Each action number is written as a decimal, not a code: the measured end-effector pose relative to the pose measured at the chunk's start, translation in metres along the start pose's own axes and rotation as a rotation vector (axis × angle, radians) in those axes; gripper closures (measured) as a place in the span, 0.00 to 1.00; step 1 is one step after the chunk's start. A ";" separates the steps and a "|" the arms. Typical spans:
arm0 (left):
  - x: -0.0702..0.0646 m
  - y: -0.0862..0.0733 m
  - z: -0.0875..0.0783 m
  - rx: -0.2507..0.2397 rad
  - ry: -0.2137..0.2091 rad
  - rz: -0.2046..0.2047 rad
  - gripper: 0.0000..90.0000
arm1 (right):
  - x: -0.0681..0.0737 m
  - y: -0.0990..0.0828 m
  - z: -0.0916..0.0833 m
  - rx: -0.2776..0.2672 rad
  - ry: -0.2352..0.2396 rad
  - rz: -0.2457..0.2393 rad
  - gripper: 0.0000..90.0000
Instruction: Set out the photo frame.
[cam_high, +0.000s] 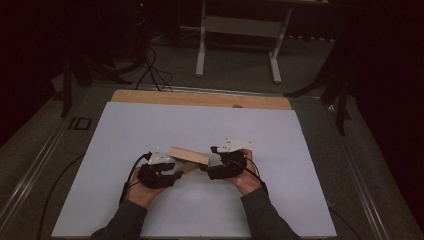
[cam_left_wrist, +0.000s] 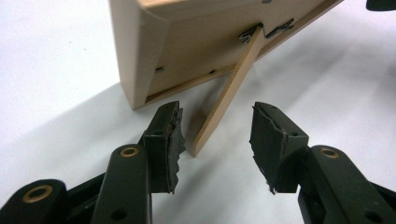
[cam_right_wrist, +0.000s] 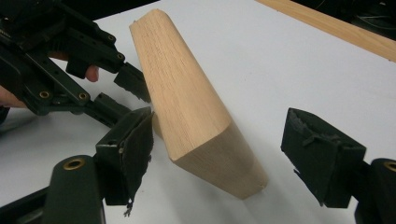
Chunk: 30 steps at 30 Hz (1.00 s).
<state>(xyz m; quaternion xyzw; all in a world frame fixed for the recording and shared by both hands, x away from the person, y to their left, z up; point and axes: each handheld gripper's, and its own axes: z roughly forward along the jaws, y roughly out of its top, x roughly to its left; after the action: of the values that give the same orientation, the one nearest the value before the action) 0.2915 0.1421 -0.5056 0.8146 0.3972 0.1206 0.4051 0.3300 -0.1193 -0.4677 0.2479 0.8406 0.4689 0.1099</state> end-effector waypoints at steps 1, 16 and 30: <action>0.000 0.000 -0.001 -0.002 0.000 -0.001 0.59 | 0.000 0.000 -0.001 -0.003 -0.001 0.004 0.27; 0.005 -0.001 -0.011 -0.032 -0.002 -0.025 0.63 | -0.002 0.003 -0.011 -0.057 0.006 0.011 0.34; 0.002 0.000 -0.009 -0.019 -0.010 -0.011 0.71 | -0.008 0.007 -0.028 -0.136 -0.001 0.031 0.48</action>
<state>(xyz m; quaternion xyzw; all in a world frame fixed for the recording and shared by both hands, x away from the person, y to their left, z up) 0.2884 0.1490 -0.5005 0.8092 0.3983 0.1179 0.4155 0.3275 -0.1412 -0.4477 0.2531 0.8029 0.5263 0.1195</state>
